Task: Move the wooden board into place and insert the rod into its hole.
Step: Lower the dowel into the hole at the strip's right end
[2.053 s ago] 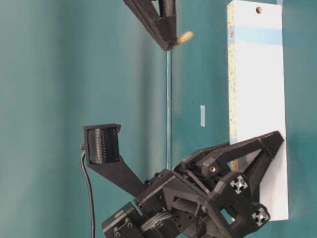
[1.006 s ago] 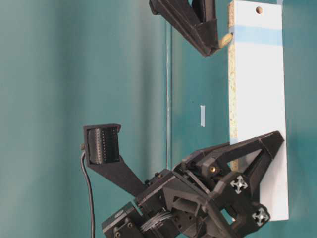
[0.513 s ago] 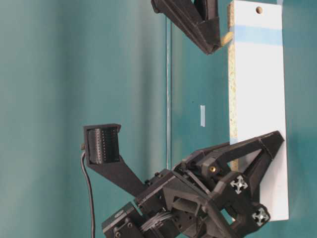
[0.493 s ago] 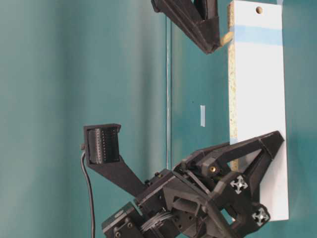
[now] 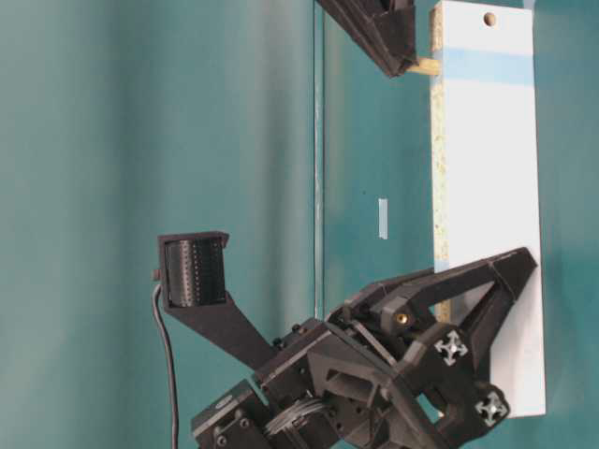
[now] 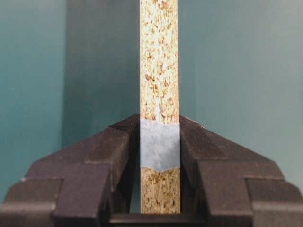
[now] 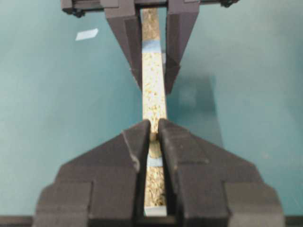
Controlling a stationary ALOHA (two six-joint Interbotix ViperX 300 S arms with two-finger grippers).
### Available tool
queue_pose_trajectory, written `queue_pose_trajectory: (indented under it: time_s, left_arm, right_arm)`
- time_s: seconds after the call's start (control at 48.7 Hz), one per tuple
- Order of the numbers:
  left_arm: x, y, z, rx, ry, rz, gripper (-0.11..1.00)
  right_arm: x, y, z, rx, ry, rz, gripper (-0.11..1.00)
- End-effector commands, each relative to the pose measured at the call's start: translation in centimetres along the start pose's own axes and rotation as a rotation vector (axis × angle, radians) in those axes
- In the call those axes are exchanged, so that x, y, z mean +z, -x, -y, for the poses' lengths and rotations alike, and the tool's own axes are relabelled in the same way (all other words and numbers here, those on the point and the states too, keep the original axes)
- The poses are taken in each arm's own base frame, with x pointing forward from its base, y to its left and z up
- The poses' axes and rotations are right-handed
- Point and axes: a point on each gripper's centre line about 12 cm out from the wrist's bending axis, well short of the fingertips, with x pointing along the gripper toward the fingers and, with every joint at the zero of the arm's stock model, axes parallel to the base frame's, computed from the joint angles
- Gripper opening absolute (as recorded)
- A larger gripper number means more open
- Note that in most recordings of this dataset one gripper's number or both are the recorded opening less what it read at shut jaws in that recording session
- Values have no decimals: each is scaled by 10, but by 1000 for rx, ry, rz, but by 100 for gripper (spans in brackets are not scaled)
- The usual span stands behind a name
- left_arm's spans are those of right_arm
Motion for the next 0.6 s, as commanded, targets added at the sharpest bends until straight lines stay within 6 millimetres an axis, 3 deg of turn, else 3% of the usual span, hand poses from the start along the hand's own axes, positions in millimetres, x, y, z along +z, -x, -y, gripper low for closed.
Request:
queue_pose_trajectory:
  time_s: [0.0, 0.575]
  left_arm:
    - [12, 10, 4, -8, 2, 35, 21]
    - [12, 10, 4, -8, 0, 36, 21]
  right_arm:
    - [3, 1, -1, 2, 4, 7, 9]
    - [-10, 4, 2, -70, 23, -201, 9]
